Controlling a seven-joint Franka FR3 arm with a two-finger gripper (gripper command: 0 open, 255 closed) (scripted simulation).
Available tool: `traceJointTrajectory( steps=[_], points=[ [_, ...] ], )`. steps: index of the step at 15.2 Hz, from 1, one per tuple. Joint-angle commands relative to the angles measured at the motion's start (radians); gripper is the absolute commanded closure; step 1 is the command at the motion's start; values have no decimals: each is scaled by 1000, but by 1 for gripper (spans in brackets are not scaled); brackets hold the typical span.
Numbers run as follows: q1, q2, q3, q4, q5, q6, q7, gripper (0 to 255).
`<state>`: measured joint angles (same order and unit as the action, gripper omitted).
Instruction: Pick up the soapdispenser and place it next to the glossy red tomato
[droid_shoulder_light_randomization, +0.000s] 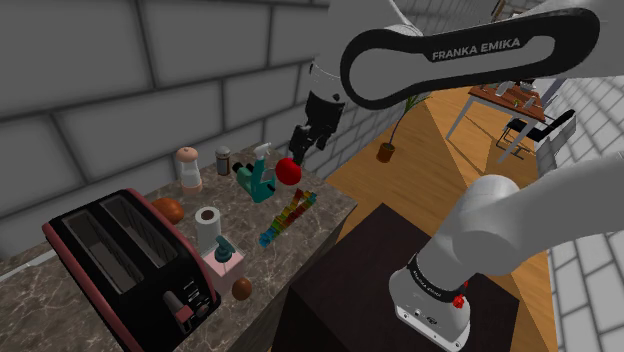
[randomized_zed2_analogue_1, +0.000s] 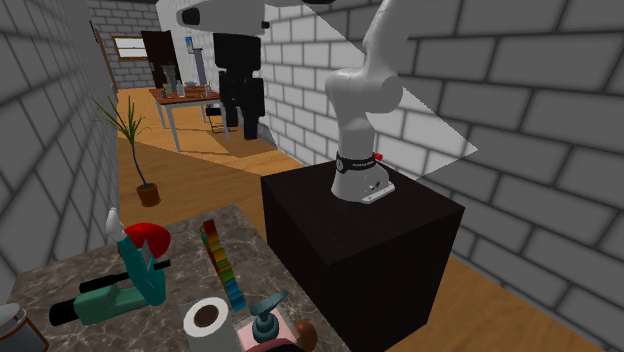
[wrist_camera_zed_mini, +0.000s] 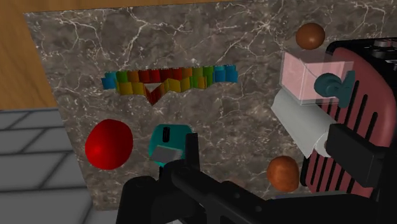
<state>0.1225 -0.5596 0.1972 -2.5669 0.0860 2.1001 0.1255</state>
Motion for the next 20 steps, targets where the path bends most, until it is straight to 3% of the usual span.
traceJointTrajectory(
  steps=[1,11,20],
  points=[
    [11,57,31,-2,13,53,33,0],
    [40,394,180,64,-4,293,224,0],
    [98,753,233,227,-183,439,469,0]
  ],
)
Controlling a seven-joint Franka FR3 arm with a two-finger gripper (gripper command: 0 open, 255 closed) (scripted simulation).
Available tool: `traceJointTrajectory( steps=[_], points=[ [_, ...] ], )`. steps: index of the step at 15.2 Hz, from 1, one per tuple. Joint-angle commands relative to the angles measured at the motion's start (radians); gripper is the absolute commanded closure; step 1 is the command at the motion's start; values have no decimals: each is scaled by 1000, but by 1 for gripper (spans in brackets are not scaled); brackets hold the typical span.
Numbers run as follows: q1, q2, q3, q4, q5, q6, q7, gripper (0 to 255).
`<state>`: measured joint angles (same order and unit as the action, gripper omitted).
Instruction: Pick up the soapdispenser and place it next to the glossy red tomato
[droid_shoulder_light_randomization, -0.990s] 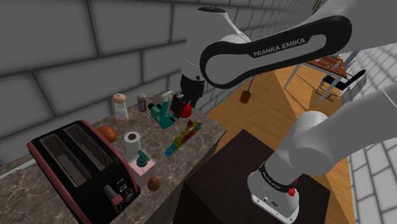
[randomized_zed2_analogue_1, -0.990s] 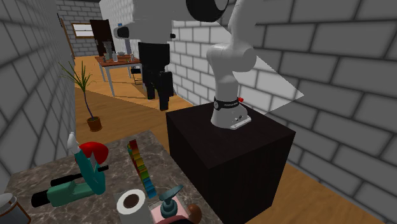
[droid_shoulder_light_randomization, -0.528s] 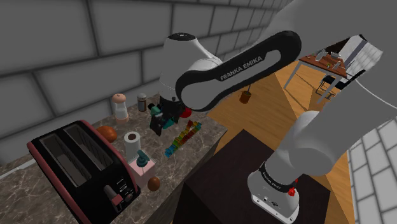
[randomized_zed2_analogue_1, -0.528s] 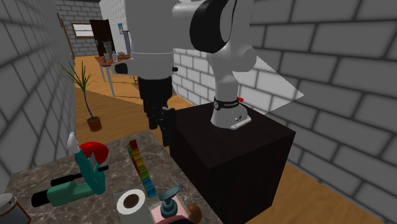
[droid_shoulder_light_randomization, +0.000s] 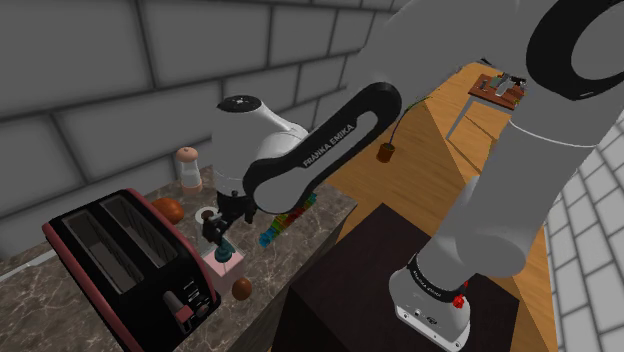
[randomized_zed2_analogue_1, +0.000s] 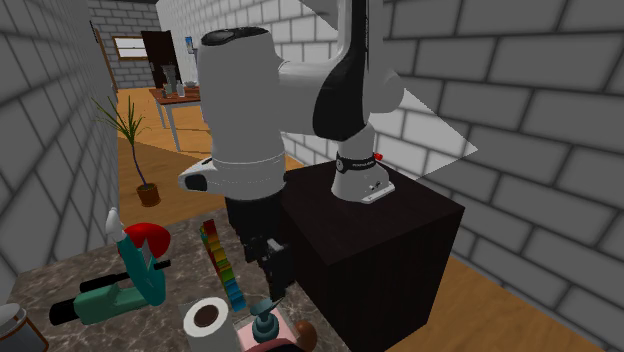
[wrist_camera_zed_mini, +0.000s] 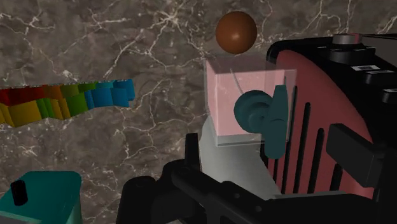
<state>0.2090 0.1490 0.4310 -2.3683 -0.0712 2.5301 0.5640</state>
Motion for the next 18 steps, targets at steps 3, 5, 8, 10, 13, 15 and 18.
traceJointTrajectory(
  steps=[3,5,8,10,13,15,18],
  points=[
    [36,108,-13,60,-64,33,70,0],
    [44,134,-23,61,-83,56,84,0],
    [57,172,-39,63,-111,89,104,0],
    [64,193,-49,65,-126,106,114,0],
    [64,193,-49,65,-126,106,114,0],
    [65,193,-49,65,-126,106,114,0],
    [64,192,-49,67,-125,104,113,255]
  ],
)
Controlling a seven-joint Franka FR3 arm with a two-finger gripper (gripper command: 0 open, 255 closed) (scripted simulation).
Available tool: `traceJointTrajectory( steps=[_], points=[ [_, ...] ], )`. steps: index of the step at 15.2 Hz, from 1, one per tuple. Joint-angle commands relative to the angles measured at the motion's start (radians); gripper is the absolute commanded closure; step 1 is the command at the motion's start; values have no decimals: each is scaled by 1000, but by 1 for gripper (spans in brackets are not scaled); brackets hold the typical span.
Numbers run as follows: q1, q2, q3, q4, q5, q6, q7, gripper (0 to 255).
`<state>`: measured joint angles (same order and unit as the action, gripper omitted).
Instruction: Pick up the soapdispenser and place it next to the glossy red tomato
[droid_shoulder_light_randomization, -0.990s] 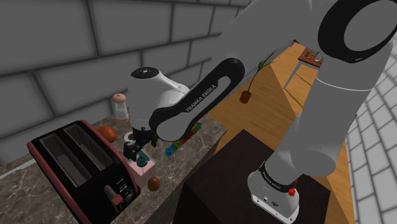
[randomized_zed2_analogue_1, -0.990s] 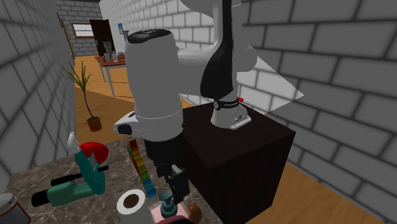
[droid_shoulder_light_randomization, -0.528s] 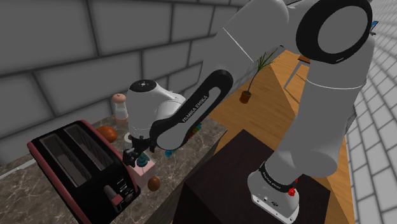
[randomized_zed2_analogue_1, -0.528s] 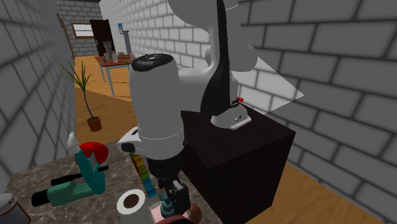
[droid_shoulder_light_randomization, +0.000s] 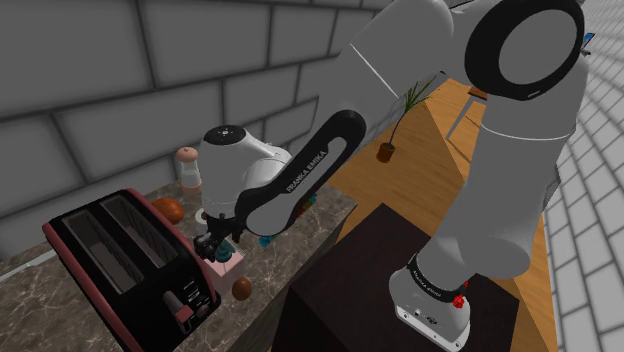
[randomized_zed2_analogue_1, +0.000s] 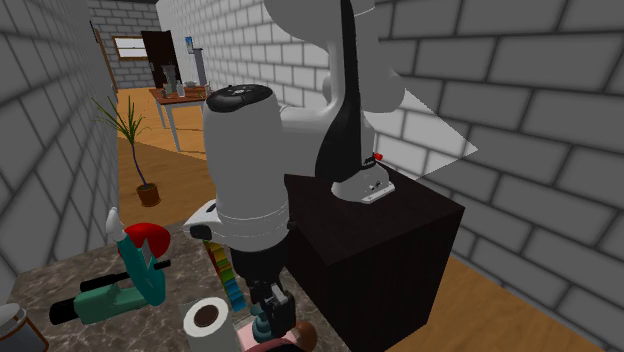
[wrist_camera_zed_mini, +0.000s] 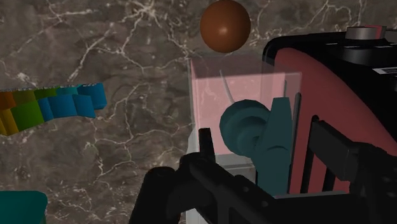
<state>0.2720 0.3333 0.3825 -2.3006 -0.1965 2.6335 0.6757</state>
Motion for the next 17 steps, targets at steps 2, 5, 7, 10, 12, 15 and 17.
traceJointTrajectory(
  steps=[2,5,7,10,12,15,17],
  points=[
    [0,10,-1,2,0,0,0,255],
    [1,9,-1,1,0,0,1,255],
    [1,10,-1,2,0,-1,1,255],
    [-3,-4,5,-4,9,-8,-4,255],
    [-12,-30,17,-5,27,-30,-16,255],
    [-23,-67,33,-5,55,-65,-35,255],
    [-30,-91,42,-4,73,-88,-47,255]
  ],
)
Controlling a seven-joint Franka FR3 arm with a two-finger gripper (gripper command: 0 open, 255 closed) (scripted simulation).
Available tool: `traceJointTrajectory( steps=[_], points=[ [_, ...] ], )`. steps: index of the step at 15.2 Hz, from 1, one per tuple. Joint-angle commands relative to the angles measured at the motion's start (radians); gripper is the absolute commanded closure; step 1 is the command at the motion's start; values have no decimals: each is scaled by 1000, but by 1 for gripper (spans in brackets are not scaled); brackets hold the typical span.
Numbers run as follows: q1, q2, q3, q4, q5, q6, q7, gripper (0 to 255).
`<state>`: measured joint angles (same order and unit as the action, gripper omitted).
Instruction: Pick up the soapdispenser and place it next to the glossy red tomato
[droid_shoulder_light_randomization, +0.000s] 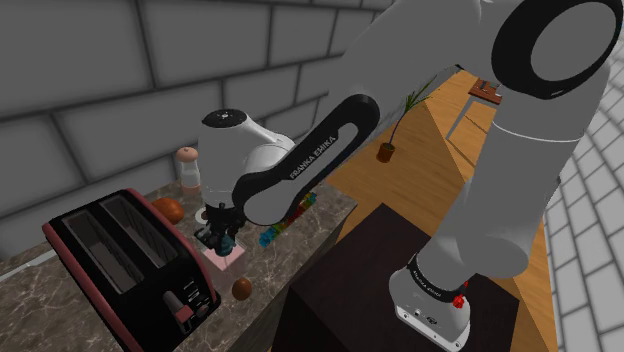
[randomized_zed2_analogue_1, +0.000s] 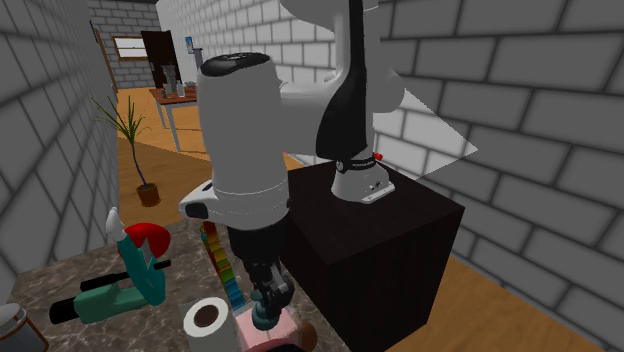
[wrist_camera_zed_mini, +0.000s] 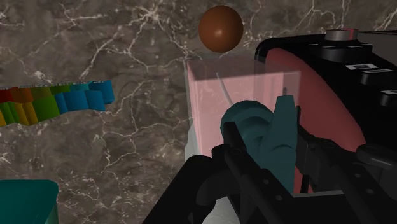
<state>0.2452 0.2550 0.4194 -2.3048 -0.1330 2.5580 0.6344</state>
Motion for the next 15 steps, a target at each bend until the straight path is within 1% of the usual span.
traceJointTrajectory(
  steps=[1,15],
  points=[
    [-6,-25,9,2,19,-25,-12,255],
    [-30,-178,40,40,126,-200,-84,255]
  ],
)
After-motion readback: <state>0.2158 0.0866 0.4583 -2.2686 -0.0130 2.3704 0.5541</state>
